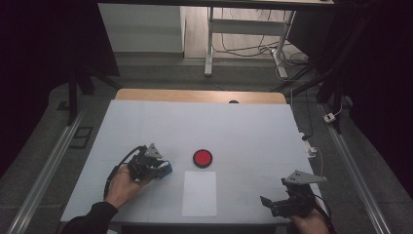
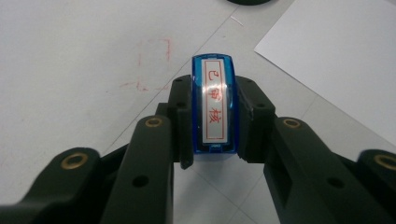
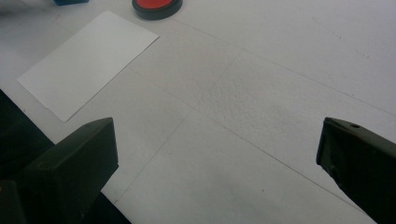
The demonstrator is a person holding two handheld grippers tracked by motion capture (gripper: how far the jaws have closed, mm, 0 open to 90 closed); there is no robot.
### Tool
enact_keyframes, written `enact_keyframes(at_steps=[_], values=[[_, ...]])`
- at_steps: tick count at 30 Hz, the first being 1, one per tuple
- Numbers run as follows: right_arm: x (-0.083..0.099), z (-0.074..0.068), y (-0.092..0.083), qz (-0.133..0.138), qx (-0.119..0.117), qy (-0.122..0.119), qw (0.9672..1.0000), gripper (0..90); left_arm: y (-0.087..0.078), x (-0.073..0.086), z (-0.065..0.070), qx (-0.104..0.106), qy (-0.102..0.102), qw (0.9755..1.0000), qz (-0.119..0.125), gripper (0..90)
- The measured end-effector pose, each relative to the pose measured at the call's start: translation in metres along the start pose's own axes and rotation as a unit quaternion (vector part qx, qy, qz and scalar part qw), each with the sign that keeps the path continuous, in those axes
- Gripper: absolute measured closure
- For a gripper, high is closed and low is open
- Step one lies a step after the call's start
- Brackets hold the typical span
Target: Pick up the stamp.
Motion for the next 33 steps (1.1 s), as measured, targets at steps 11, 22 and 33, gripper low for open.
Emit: enact_keyframes(at_steps=[11,22,33], values=[[0.000,0.000,0.000,0.001,-0.001,-0.001,1.0000,0.0,-0.014,-0.005,0.005,0.023,-0.018,0.9995,0.015,70.7],[0.000,0.000,0.000,0.000,0.000,0.000,1.0000,0.0,-0.035,-0.019,0.019,0.032,0.021,0.9986,0.037,70.7],[0.000,0.000,0.000,0.001,0.000,0.000,1.0000,0.0,-0.051,-0.041,0.031,0.056,0.050,0.9950,0.066,70.7]])
Point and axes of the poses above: each handheld gripper's, and its own axes: y roughly forward along the jaws, x roughly out of its underside, z roughly to its right, the point moved 8 cm from there along y, roughly forward along the jaws, and after that the axes turned 13 degrees about -z, right-handed, at the moved point
